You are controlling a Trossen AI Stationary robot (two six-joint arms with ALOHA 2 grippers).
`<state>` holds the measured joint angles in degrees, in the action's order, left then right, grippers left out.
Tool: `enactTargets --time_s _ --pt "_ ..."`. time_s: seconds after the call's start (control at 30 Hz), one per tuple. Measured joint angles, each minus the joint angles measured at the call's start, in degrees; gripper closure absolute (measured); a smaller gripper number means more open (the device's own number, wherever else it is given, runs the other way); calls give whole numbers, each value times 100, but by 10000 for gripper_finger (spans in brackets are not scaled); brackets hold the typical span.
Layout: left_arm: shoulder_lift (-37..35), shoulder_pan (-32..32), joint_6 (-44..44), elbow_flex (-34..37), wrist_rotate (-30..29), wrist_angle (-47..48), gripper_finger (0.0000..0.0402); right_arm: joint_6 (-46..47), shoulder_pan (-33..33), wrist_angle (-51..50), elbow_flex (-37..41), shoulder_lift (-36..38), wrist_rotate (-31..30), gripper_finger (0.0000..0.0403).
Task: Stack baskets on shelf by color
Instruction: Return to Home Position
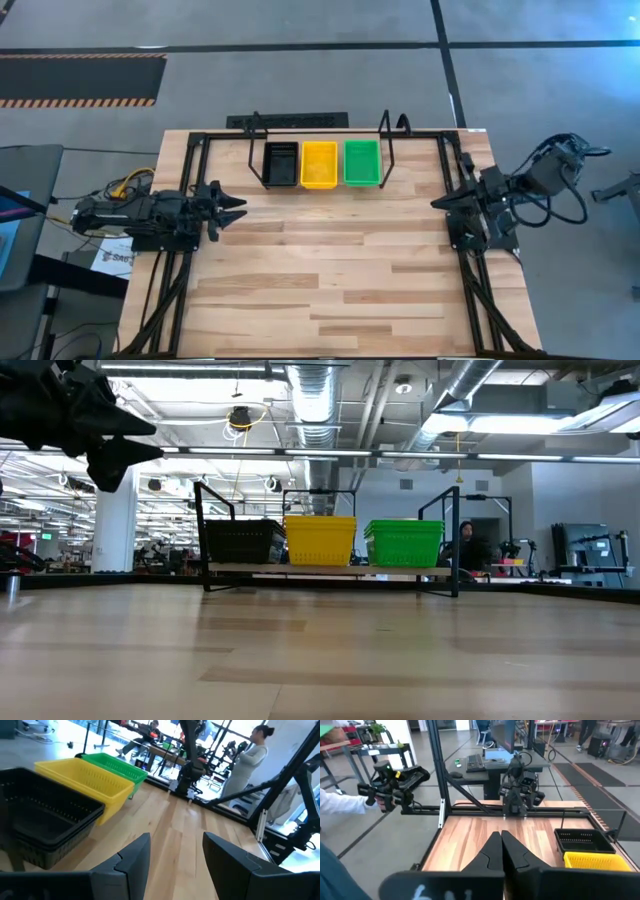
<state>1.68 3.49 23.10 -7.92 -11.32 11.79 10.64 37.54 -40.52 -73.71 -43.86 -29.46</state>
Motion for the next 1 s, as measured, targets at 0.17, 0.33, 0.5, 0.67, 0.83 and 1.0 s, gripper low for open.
enactTargets --time_s 0.17,0.33,0.5,0.67,0.83,1.0 --pt "-162 0 130 0 -71 237 233 4 648 599 1078 769 -741 402" --pt "-145 0 244 0 -149 291 233 4 1105 1611 2428 1920 -1030 403" --pt "-147 0 347 0 -262 292 233 -42 1234 2780 3977 3219 -1129 403" --pt "-147 0 531 0 -302 343 233 -52 1234 3938 5417 4301 -603 403" --pt "-145 0 911 0 -496 718 233 210 1237 4413 6143 4361 -492 403" --pt "-147 0 1227 0 -586 992 233 988 1230 4331 6403 4365 -636 402"
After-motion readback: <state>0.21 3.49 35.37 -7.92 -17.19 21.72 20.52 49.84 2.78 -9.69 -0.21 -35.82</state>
